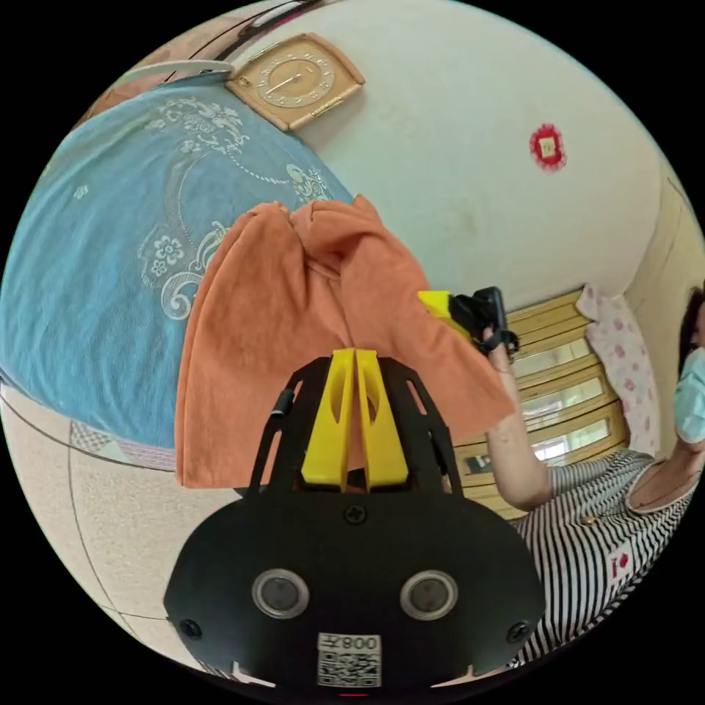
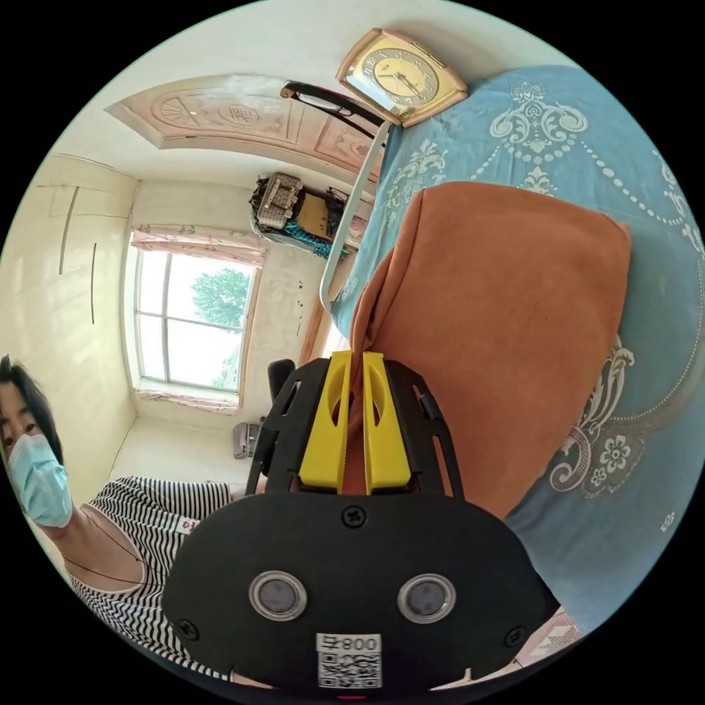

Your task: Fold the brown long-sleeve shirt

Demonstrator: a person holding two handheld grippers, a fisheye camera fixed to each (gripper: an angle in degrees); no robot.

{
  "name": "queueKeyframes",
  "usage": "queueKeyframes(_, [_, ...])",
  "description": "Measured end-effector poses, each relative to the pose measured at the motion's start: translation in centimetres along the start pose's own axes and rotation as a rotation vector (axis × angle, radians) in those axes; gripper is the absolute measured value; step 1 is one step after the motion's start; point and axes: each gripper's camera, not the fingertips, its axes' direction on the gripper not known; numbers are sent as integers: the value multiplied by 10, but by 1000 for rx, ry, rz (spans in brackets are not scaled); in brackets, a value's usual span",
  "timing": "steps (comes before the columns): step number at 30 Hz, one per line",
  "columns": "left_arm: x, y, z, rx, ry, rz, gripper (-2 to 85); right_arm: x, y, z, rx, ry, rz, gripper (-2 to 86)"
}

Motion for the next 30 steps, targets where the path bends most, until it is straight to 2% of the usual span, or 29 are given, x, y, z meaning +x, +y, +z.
queueKeyframes(2, [-32, 11, -33, 84, 251, -58, 62, -4, -17, 23, -43, 34, 25, 22])
queueKeyframes(5, [-47, 14, -51, 38, 361, -89, 124, -15, -32, 40, -72, 79, 46, 22])
queueKeyframes(9, [-43, 12, -49, -160, 236, -26, 124, -29, -46, 38, -62, 84, 67, 22])
queueKeyframes(11, [-44, 10, -52, -209, 173, 18, 74, -44, -53, 33, -41, 91, 70, 22])
queueKeyframes(16, [-65, 13, -90, -112, 132, 35, 40, -82, -72, 23, 22, 111, 33, 23])
queueKeyframes(24, [-146, 41, -123, -48, 63, -165, 40, -91, -120, 94, -145, 241, 52, 25])
queueKeyframes(30, [-173, 68, -151, 104, 55, -244, 64, -86, -140, 107, -185, 267, 98, 26])
